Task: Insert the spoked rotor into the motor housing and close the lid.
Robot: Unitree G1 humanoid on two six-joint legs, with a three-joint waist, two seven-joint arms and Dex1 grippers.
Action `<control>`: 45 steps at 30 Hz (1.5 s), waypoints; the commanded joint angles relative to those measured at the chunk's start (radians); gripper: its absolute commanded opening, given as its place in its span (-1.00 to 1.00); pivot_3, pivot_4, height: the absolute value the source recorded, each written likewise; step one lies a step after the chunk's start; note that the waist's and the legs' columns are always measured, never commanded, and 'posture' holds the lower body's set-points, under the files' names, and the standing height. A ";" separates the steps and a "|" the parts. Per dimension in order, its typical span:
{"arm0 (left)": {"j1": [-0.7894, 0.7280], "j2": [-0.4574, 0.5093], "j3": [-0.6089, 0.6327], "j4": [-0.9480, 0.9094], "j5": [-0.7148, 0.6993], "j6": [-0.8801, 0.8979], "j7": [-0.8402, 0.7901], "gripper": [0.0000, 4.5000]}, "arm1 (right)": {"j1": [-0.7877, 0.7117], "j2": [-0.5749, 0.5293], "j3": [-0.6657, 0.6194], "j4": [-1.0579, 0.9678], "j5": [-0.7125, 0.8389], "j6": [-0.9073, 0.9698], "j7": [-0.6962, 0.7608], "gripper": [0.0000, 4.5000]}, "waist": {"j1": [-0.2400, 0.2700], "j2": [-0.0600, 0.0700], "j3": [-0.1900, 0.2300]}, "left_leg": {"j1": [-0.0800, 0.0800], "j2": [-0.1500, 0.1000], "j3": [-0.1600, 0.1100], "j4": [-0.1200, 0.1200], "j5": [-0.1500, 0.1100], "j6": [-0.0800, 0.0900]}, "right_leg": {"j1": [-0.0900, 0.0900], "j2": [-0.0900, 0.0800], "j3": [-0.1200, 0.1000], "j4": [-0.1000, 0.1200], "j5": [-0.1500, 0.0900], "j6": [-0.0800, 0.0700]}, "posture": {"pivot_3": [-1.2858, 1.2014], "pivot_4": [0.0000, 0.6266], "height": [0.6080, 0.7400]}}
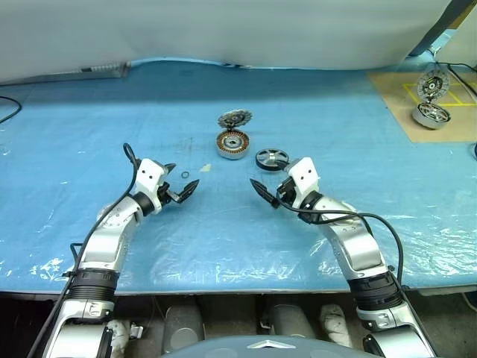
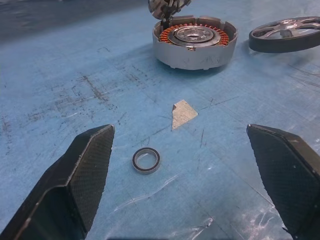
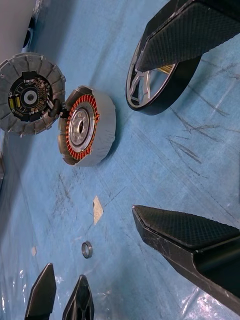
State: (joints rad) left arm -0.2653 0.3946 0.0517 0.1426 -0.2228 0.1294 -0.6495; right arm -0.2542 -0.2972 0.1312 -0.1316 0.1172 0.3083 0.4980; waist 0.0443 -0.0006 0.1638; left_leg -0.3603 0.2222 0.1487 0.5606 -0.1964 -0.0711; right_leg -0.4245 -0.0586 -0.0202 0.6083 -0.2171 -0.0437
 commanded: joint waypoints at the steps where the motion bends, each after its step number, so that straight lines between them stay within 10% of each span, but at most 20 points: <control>1: -0.005 0.012 0.016 -0.022 -0.007 -0.019 -0.002 1.00 | -0.007 0.002 0.000 -0.020 -0.002 -0.020 0.001 1.00 | 0.000 0.000 0.000 | 0.000 0.000 0.000 0.000 0.000 0.000 | 0.000 0.000 0.000 0.000 0.000 0.000 | 0.03 -0.52 1.00; 33: 0.006 0.009 0.011 -0.037 -0.007 -0.009 0.003 1.00 | -0.006 0.003 0.005 -0.024 -0.004 -0.011 -0.001 1.00 | 0.000 0.000 0.000 | 0.000 0.000 0.000 0.000 0.000 0.000 | 0.000 0.000 0.000 0.000 0.000 0.000 | 0.03 -0.52 1.00; 45: 0.004 0.003 0.006 -0.018 -0.004 -0.020 -0.003 1.00 | -0.321 0.018 0.140 0.181 -0.091 0.204 0.047 1.00 | -0.001 0.000 0.000 | 0.001 0.001 0.000 0.001 0.000 0.000 | 0.000 0.000 0.000 0.001 0.001 -0.002 | 0.03 -0.52 1.00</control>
State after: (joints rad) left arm -0.2600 0.3936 0.0514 0.1477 -0.2213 0.1266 -0.6500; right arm -0.5157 -0.2815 0.2403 0.0065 0.0522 0.4994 0.5258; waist 0.0430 -0.0006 0.1638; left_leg -0.3595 0.2228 0.1488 0.5619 -0.1963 -0.0712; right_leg -0.4244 -0.0584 -0.0204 0.6092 -0.2160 -0.0453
